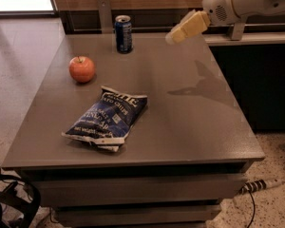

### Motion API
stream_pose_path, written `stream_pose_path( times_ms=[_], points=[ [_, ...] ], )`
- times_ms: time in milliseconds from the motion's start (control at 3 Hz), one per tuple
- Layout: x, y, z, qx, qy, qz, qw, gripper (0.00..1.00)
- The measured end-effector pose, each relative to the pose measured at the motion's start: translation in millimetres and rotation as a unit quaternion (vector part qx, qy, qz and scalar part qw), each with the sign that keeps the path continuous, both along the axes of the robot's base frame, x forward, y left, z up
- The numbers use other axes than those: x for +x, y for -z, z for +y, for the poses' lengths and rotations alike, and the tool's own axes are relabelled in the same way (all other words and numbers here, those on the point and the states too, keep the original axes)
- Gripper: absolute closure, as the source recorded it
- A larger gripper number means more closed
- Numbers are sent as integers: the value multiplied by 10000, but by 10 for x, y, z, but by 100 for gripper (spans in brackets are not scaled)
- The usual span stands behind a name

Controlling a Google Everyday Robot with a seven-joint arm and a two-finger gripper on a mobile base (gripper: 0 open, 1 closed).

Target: Pick pepsi can

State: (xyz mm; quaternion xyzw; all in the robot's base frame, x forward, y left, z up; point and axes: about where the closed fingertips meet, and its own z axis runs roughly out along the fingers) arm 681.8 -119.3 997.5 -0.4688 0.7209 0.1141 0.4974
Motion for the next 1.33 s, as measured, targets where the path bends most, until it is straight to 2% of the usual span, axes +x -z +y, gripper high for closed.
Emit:
stream_pose_path(
  times_ms=[333, 1000, 1333],
  points=[
    [349, 190, 266, 413, -99, -57, 9991, 0],
    [850, 537, 691, 805, -34, -143, 9966, 0],
    [1149, 760, 977, 1145, -110, -50, 9933, 0]
  ],
)
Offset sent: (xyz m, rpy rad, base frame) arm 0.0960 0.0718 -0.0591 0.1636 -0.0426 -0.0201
